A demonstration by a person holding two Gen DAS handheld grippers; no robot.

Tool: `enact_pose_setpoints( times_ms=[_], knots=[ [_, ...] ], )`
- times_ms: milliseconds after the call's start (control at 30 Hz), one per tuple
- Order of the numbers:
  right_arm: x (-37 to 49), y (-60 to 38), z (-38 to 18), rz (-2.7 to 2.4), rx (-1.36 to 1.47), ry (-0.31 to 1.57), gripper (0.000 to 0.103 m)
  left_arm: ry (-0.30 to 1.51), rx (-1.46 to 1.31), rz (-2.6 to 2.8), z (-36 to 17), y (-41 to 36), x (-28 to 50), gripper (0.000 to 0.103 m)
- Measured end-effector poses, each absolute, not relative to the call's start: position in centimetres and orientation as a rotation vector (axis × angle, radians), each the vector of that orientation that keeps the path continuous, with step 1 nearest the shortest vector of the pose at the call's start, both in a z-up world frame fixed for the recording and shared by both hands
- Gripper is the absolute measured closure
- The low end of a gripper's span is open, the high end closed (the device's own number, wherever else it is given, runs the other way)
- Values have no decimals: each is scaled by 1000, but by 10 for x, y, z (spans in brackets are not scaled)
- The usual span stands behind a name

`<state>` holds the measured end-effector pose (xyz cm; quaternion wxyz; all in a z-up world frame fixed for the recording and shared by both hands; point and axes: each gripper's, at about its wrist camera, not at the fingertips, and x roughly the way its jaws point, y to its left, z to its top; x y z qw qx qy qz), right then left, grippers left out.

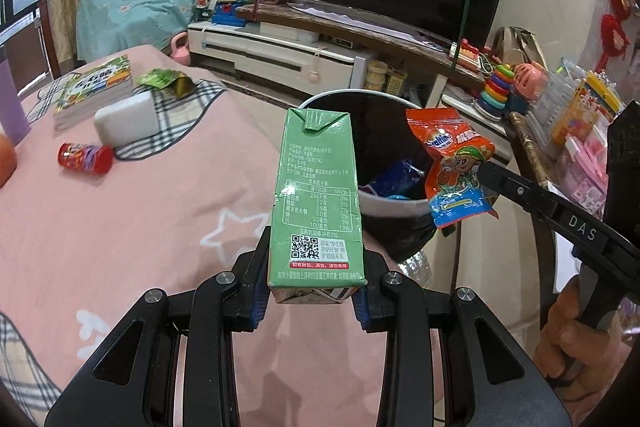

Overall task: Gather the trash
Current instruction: 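Carry the green carton and orange snack bag over the black bin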

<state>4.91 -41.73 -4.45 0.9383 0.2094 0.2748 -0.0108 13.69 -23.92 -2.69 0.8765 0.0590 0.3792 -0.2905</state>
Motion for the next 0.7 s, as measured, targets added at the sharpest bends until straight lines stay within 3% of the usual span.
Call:
enact_pose_setpoints(
  times_ms=[700],
  knots=[
    [73,-442,-46,-75,423,591,99,829,152,-631,-24,-285,170,72]
  ],
)
